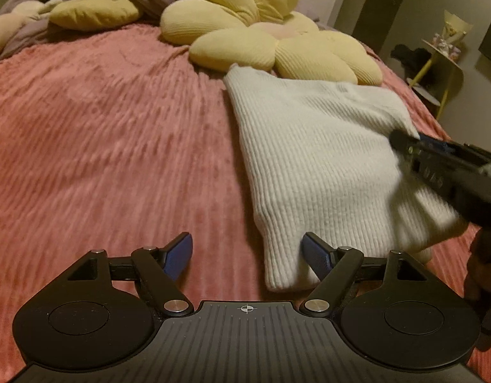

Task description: Fold small clothes

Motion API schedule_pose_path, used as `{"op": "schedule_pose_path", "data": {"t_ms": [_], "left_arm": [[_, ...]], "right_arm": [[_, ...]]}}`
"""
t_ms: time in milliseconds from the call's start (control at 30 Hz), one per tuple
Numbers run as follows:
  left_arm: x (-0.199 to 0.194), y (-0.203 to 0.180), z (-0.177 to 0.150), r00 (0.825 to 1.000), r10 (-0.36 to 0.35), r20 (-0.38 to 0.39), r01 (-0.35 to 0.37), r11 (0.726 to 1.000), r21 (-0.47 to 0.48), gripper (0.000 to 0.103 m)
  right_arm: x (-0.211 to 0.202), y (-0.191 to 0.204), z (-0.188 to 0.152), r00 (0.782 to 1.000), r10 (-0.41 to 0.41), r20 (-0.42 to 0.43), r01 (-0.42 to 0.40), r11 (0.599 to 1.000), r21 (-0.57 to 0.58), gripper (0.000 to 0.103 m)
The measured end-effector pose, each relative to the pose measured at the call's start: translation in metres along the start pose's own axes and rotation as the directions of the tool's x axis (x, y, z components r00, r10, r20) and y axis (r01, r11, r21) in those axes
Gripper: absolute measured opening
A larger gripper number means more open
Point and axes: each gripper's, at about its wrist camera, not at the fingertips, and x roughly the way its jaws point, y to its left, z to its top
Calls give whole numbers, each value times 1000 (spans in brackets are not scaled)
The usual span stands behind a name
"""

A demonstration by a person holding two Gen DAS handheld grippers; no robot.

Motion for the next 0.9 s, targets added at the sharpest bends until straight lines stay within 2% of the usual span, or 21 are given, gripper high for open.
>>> {"op": "schedule_pose_path", "data": {"t_ms": [133,267,300,400,467,567,667,733,767,833,900], "left_arm": [[9,-10,-2,1000,-20,-21,20,1000,19,83],[21,-11,-5,998,-15,-55,17,999,29,85],[21,-10,-6,998,-13,-56,15,1000,26,86],[11,-3,-6,999,-21,-49,22,1000,8,86],[3,1,-6,999,-31,-33,31,1000,1,85],[-7,6,-8,999,-31,-14,31,999,-22,85],[-10,9,-9,998,-64,-13,63,995,-73,85],[-10,7,-9,996,-85,-23,83,993,-85,85],[-9,5,-9,996,-89,-27,86,993,-83,85],[-9,1,-9,995,-94,-35,91,993,-79,85],[-8,-2,-7,994,-104,-41,100,992,-76,85]], "right_arm": [[13,-3,-14,996,-85,-31,82,994,-71,18],[33,-23,-27,990,-92,-109,93,996,3,20],[36,-26,-31,990,-79,-119,82,996,19,21],[32,-43,-24,986,19,-164,3,991,136,32],[18,-64,-25,980,105,-168,-55,959,279,50],[-8,-89,-42,972,182,-152,-101,897,430,51],[-29,-105,-69,957,247,-150,-124,820,559,50],[-33,-106,-79,947,278,-160,-131,791,598,45],[-37,-105,-82,946,284,-159,-135,788,601,41],[-38,-102,-81,945,288,-152,-147,794,590,40],[-35,-99,-79,941,305,-147,-161,784,599,23]]}}
